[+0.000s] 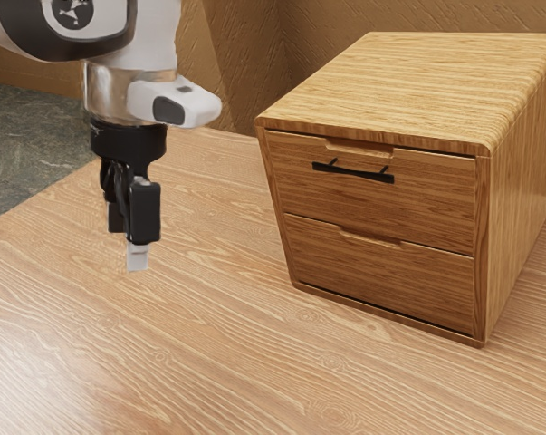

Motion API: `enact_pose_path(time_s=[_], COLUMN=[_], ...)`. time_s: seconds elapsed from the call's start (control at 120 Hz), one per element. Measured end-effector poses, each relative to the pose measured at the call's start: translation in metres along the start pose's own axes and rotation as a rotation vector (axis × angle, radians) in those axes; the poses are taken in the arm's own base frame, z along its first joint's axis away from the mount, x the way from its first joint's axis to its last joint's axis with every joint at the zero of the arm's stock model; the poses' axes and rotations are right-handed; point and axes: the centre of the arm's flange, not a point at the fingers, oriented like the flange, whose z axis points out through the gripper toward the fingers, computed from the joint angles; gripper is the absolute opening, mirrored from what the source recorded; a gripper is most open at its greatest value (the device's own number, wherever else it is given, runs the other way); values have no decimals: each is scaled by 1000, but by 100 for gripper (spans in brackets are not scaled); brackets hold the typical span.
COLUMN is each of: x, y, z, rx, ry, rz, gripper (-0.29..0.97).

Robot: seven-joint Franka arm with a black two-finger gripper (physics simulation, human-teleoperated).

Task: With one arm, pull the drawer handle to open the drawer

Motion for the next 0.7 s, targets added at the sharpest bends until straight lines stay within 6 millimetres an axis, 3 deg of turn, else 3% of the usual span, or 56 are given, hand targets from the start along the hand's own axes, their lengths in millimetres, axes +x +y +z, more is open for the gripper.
enact_pose_path(time_s=[0.242, 0.4, 0.467, 0.7], x=[59, 38, 41, 78], y=[34, 25, 25, 110], z=[-16, -16, -18, -30], rx=[105, 139, 177, 259], ry=[189, 234, 277, 409], rz=[309, 413, 508, 990], gripper=[68, 68, 68, 68])
